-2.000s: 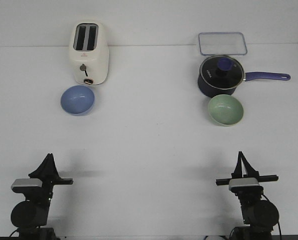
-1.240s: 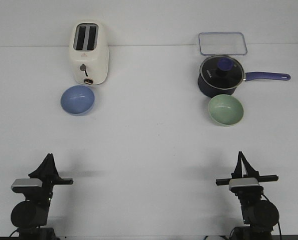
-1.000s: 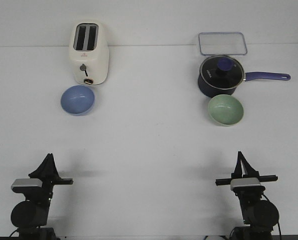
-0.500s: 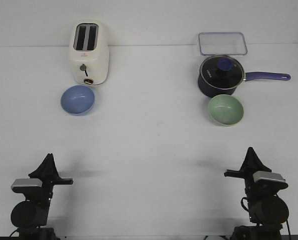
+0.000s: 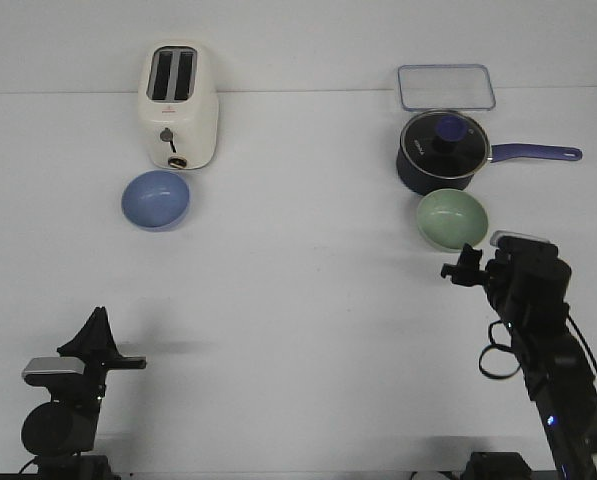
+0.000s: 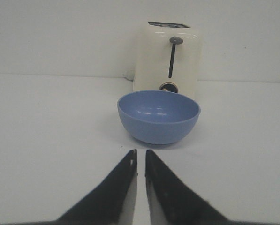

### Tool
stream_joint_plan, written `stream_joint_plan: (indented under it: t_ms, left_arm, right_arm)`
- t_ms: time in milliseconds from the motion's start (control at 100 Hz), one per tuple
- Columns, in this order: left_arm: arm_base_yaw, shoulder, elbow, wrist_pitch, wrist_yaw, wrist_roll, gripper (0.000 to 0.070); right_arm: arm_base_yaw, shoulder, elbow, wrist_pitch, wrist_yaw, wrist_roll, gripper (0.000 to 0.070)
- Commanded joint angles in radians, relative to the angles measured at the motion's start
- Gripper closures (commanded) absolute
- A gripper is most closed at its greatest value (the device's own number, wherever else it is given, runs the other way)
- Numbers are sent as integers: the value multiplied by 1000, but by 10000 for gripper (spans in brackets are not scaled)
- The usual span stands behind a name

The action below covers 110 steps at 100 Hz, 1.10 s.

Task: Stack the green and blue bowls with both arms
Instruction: 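Reach the right gripper forward and grasp the rim of the pale green bowl, then drag the green bowl with the right gripper toward the table center, nearer the robot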

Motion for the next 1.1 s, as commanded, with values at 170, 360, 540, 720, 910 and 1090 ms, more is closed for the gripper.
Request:
stream_joint_plan:
  t_ms: [170, 360, 540, 720, 910, 1090]
  left_arm:
    - [2, -2, -20, 12, 3, 15, 686]
    - [2, -2, -20, 12, 3, 16, 686]
    - [2, -2, -19, 12, 3, 16, 686]
    - [2, -2, -19, 12, 3, 15, 686]
    - [2, -2, -19, 12, 3, 15, 686]
    - [2, -2, -19, 12, 3, 16, 686]
  right_arm:
    - [-60, 350, 177, 5, 3, -60, 151]
    - [-111, 581, 306, 4, 3, -85, 152]
    - [-134, 726, 394, -9, -27, -85, 300]
    - [-135, 766, 411, -20, -52, -85, 653]
    - [-138, 729, 419, -30, -77, -85, 700]
    - [-144, 591, 419, -57, -179, -76, 700]
